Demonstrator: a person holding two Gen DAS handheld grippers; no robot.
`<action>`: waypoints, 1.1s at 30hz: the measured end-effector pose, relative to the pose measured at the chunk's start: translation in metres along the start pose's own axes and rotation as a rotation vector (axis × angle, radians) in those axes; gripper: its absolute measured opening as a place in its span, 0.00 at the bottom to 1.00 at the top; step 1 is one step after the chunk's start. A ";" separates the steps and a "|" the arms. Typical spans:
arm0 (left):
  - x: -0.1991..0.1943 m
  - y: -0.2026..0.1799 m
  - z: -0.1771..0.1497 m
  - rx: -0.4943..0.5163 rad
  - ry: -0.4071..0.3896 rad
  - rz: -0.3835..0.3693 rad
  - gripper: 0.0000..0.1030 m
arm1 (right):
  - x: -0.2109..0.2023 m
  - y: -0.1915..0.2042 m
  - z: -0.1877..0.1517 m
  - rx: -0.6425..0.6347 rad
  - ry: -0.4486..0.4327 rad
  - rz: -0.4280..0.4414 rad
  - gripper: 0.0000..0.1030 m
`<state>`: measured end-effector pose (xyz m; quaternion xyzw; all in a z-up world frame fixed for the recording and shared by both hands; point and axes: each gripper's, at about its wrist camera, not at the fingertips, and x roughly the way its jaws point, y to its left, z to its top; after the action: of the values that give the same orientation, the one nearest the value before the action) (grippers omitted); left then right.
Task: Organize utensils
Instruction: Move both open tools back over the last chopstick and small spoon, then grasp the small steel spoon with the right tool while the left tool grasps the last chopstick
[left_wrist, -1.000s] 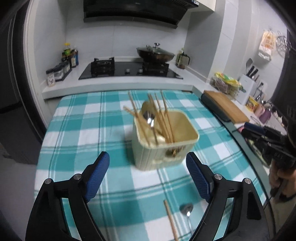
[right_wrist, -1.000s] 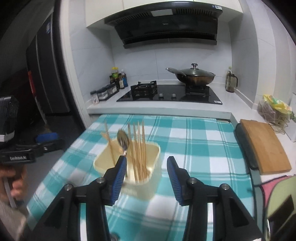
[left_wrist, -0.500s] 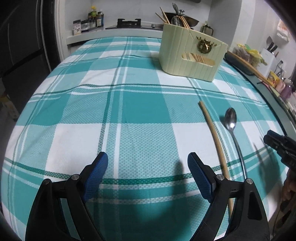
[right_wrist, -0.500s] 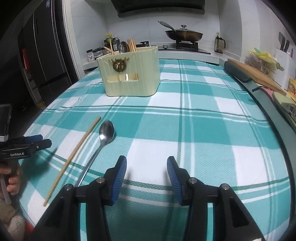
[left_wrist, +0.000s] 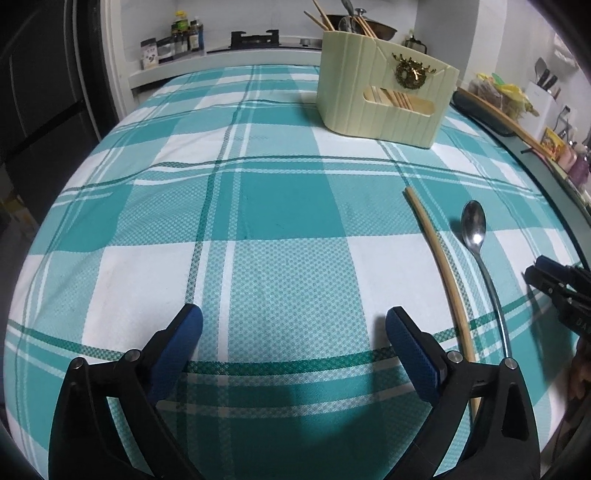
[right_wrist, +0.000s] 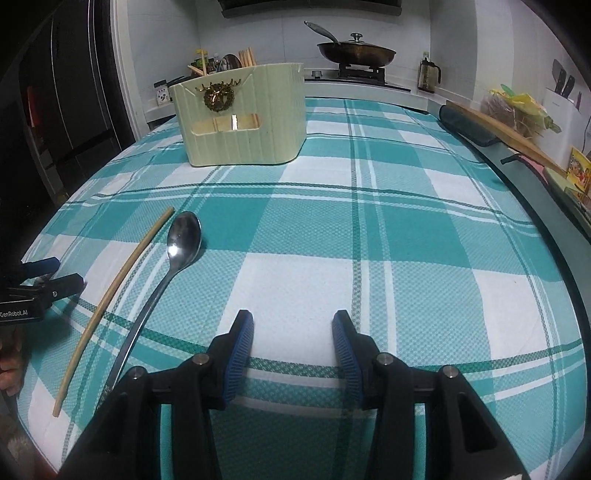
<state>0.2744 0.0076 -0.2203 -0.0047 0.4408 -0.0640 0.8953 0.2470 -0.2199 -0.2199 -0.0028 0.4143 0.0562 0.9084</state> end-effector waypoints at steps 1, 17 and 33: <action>0.000 0.001 0.000 -0.006 -0.002 -0.006 0.97 | 0.000 0.000 0.000 0.001 0.000 0.001 0.45; 0.000 0.003 0.000 -0.015 -0.002 -0.010 0.98 | -0.001 -0.002 0.000 0.020 -0.004 0.017 0.45; -0.001 0.004 0.001 -0.021 -0.003 -0.015 0.98 | 0.005 0.094 0.005 -0.125 0.054 0.136 0.12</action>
<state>0.2749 0.0114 -0.2197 -0.0175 0.4402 -0.0663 0.8953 0.2444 -0.1257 -0.2162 -0.0328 0.4337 0.1432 0.8890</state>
